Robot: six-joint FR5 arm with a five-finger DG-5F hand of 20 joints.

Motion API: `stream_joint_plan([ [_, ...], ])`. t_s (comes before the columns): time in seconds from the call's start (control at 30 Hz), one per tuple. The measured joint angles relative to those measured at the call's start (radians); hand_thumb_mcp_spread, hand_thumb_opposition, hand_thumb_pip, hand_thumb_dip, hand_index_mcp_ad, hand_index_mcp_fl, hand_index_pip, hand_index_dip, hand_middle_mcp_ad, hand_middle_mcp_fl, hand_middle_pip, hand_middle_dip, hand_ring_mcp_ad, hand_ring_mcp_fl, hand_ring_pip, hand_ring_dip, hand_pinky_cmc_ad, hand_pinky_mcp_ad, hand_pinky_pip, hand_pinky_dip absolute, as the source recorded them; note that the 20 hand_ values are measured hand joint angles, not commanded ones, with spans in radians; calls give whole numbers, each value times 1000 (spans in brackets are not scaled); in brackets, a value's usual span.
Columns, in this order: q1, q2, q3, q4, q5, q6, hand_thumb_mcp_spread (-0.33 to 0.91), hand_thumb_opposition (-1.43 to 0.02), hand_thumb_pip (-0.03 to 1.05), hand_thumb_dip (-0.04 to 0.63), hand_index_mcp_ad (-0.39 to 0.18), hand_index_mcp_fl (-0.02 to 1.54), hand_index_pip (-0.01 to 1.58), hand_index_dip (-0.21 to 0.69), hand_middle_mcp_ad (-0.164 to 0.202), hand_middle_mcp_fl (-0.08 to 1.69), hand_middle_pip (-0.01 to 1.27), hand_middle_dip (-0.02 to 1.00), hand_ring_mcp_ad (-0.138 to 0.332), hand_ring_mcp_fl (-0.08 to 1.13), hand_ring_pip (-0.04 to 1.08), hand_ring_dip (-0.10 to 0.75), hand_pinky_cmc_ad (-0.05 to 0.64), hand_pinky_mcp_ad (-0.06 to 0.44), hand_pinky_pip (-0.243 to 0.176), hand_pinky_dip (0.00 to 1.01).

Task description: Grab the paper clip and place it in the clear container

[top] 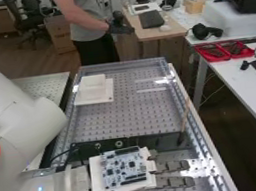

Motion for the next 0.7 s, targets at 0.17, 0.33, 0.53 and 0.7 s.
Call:
stream_joint_plan([
  [0.17, 3, 1, -4, 0, 8, 4, 408, -820, 721, 272, -208, 304, 1475, -30, 33, 24, 129, 183, 113, 0, 113, 101, 323, 274, -63, 415],
  [0.33, 4, 3, -8, -1, 15, 1, 407, -819, 721, 272, -208, 290, 1473, -26, 33, 10, 129, 183, 113, 0, 124, 96, 323, 274, -63, 429],
  [0.53, 4, 6, -14, 3, 16, -1, 410, -820, 721, 272, -208, 262, 1494, -19, 33, 9, 129, 183, 113, 0, 124, 96, 319, 274, -63, 429],
  [0.7, 5, 7, -17, 6, 16, 1, 410, -820, 721, 276, -208, 262, 1510, -19, 33, 9, 129, 183, 113, 0, 113, 96, 319, 274, -63, 429],
])
